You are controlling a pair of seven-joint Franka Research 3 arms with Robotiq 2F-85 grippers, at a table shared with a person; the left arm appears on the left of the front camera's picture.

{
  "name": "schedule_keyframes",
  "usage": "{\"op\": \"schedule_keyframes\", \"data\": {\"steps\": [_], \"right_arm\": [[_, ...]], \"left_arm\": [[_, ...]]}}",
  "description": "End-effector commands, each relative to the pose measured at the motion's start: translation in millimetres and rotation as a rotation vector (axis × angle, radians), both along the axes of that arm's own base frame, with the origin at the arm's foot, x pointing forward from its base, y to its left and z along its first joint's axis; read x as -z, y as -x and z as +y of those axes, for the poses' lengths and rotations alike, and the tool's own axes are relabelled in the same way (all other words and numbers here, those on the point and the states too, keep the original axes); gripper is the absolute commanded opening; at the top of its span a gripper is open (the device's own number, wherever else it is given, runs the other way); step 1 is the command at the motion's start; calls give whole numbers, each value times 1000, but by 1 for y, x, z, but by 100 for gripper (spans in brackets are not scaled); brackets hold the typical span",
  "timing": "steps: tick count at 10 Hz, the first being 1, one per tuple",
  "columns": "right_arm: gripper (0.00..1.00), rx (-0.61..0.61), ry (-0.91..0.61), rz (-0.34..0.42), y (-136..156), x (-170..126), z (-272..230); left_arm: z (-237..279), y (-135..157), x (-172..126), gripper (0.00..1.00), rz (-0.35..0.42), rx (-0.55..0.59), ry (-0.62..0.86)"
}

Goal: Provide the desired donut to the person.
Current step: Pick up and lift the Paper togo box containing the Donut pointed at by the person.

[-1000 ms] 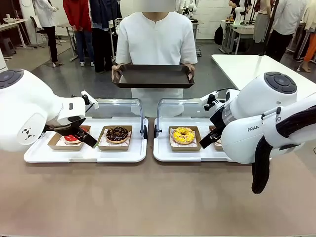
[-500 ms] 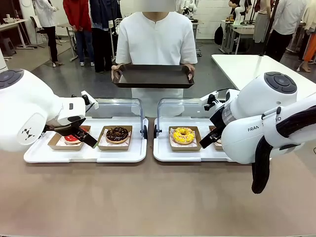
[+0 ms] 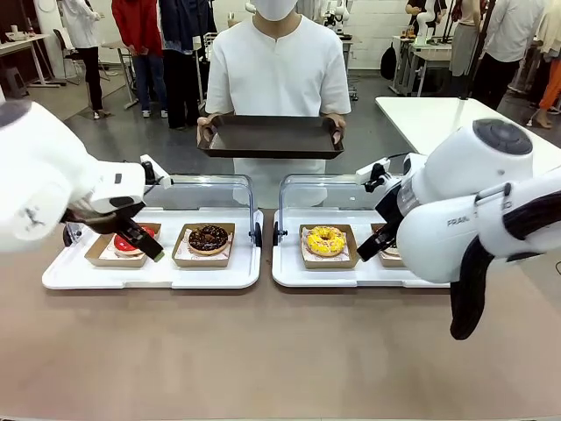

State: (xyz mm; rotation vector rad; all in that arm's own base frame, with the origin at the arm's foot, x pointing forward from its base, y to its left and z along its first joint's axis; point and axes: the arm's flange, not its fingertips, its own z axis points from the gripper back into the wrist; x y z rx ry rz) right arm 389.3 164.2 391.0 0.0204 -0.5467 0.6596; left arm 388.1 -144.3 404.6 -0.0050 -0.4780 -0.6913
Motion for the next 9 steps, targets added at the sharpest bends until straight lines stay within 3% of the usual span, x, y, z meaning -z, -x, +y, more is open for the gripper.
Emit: {"op": "schedule_keyframes", "data": {"steps": [1,2,5,7,8,9], "right_arm": [[100,31,26,61,34,-65,-8],[100,36,11,111,42,-96,-11],[100,31,36,88,71,-169,-6],[100,17,32,64,86,-187,-9],[100,15,41,74,79,-183,-14],[100,15,41,74,79,-183,-14]], "left_arm": [[18,35,-68,100,85,91,-57],[18,43,-94,100,98,102,-88],[19,45,-150,100,80,61,-95],[19,47,-162,100,43,2,-92],[20,53,-162,100,80,72,-68],[20,53,-162,100,80,72,-68]]}}
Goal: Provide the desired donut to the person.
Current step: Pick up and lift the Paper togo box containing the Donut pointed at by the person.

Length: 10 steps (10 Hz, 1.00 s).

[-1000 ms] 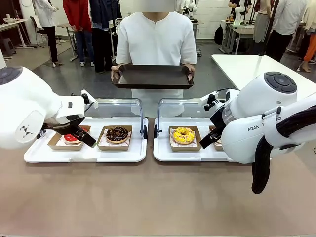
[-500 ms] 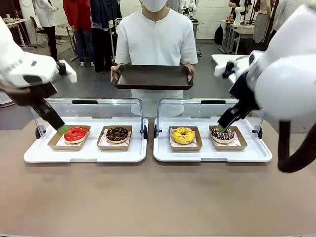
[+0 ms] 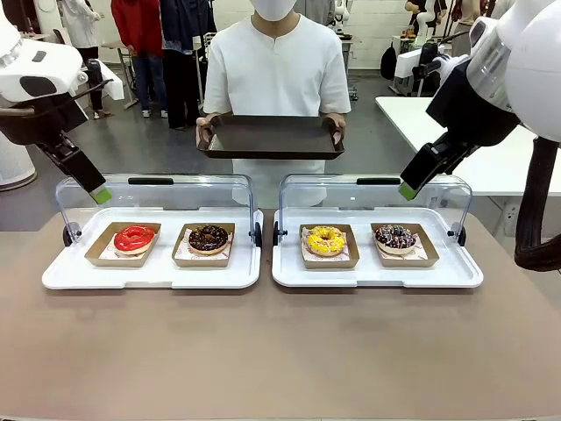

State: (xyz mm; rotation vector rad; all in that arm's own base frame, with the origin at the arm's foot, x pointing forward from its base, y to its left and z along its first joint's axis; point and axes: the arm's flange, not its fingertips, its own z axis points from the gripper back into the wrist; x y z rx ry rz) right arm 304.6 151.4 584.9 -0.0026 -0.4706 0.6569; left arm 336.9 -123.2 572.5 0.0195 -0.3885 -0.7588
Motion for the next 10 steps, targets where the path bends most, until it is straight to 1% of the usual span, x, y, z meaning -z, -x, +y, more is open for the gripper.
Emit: {"op": "schedule_keyframes", "data": {"steps": [1,5,6,7,8,9,10], "right_arm": [[100,4,-2,10,-5,11,-1],[100,2,6,18,-3,8,0],[100,-296,-254,48,-4,-6,-45],[100,-372,-433,3,-7,-13,-79],[100,-418,-533,-1,-15,-13,-109],[100,-419,-621,-22,-19,-10,-135],[100,-491,-714,-26,-22,-8,-158]], "left_arm": [[-1,2,6,100,10,16,-1],[0,1,6,100,10,2,-4],[36,-17,2,100,27,189,169],[57,-30,1,100,26,309,297],[74,-42,1,100,34,418,444],[90,-49,3,100,31,487,535],[104,-52,5,100,13,546,620]]}}
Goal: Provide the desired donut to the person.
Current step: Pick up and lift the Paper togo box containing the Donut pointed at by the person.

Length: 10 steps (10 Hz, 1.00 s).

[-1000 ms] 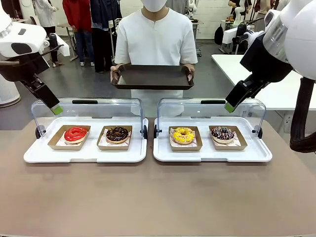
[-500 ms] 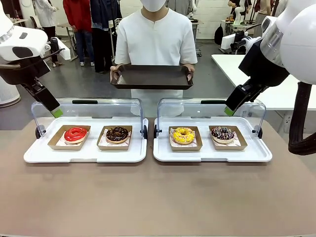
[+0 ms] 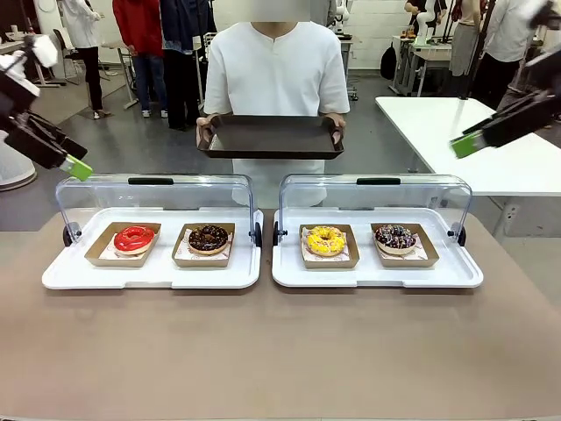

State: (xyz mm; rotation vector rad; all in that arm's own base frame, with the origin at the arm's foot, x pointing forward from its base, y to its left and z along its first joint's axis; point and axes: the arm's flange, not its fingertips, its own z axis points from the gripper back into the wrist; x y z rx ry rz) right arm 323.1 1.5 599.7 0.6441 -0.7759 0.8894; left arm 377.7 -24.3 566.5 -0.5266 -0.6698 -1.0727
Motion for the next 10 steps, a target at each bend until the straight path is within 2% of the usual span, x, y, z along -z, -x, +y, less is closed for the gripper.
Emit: {"op": "schedule_keyframes", "data": {"steps": [1,3,5,7,10], "right_arm": [[100,-167,-153,39,-8,13,-36],[100,-231,-188,-3,-12,29,-72],[100,-231,-200,-51,-10,43,-99],[100,-211,-193,-85,-8,55,-115],[100,-141,-207,-97,0,67,-134]], "left_arm": [[23,-17,3,100,48,192,167],[51,-16,11,100,-51,198,254],[74,-21,19,100,-66,187,301],[90,-16,26,100,-113,174,313],[108,-10,37,100,-169,110,314]]}}
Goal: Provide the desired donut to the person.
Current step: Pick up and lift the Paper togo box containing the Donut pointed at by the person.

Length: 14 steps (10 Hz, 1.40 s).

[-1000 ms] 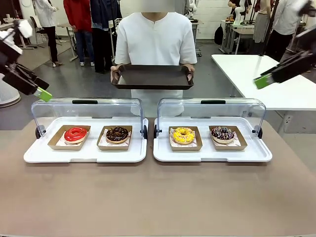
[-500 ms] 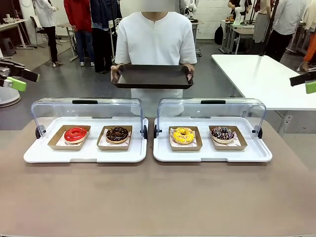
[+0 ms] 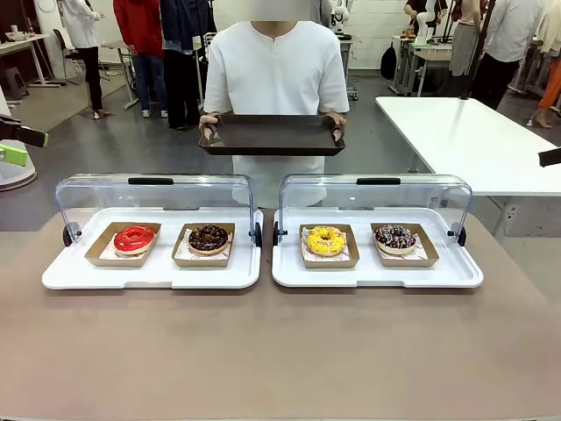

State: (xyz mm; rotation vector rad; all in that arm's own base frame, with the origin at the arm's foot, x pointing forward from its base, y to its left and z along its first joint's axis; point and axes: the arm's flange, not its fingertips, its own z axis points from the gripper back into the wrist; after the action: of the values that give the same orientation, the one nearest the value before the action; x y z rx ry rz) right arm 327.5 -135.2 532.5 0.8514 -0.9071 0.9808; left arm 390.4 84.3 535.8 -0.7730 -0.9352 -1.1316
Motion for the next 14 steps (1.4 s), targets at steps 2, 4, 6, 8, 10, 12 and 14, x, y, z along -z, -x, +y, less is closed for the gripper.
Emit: {"op": "schedule_keyframes", "data": {"steps": [2,4,6,8,10,12,14], "right_arm": [[100,44,-10,-14,9,0,-6],[100,66,-13,-17,12,-2,-11],[100,42,-33,-58,16,-6,-10],[100,19,-54,-97,17,-7,-9],[100,9,-63,-107,16,-6,-7],[100,-1,-82,-106,16,-3,-7],[100,-2,-86,-106,16,-3,-6]], "left_arm": [[12,9,9,100,-63,-58,-20],[26,15,17,100,-64,-90,-43],[35,20,21,100,-83,-90,2],[46,23,22,100,-110,-103,39],[47,24,24,100,-138,-107,83],[42,25,25,100,-139,-102,108],[40,25,25,100,-130,-92,125]]}}
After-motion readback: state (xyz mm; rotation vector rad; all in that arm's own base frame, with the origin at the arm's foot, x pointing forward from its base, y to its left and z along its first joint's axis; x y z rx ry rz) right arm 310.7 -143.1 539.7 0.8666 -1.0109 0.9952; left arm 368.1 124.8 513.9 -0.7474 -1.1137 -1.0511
